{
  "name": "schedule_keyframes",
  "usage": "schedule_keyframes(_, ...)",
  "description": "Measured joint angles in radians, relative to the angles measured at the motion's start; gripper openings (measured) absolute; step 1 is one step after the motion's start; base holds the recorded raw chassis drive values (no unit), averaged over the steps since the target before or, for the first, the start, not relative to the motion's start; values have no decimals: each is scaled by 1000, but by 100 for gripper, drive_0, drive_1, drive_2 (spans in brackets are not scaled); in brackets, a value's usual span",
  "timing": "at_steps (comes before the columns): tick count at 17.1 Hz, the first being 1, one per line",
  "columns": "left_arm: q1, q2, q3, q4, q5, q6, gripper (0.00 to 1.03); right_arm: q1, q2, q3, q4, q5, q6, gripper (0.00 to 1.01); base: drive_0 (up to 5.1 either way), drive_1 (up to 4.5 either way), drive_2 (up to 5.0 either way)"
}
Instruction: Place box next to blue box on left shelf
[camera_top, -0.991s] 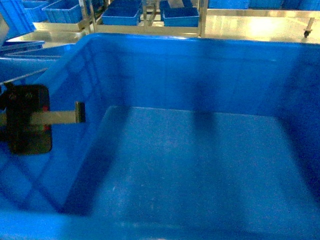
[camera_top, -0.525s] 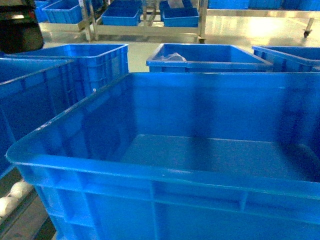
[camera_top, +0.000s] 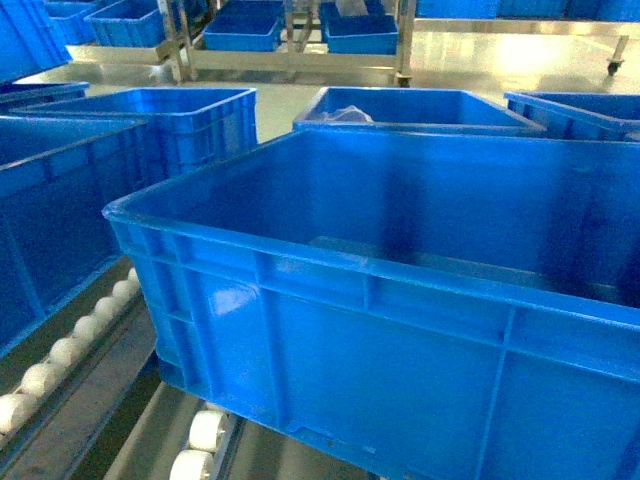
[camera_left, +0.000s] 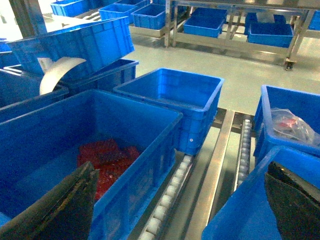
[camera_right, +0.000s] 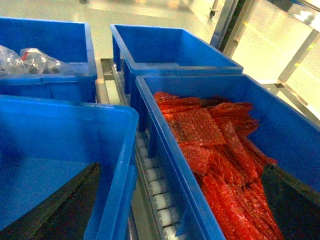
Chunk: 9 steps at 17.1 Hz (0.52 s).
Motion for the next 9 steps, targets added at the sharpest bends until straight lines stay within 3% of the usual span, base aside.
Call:
schedule_keyframes(3,-2,-11,-11,19,-4,11,98,6,-26,-12,13,29,-5,98,0,0,0)
schedule_keyframes(4,2,-14,-34,19,-35,12,98,6,-26,-75,139,94,-54,98,0,0,0)
schedule_keyframes(5,6,-15,-34,20,-38,12,98,6,-19,-119,154,109,-93,98,0,0,0)
schedule_keyframes(6,6,-15,-34,20,-38,12,98,6,-11,-122,159,111,-108,98,0,0,0)
schedule_keyframes(7,28,-30,-66,106,64,41,93,6,-15,-122,170,107,-115,98,0,0,0)
schedule_keyframes(8,89,-101,-154,180,259,82,80,-55,-60,-200,378,-109,-95,88,0,0,0)
schedule_keyframes(9,151,-185,-257,208,397,100,66,-114,-139,-311,507,-338,-77,73,0,0,0)
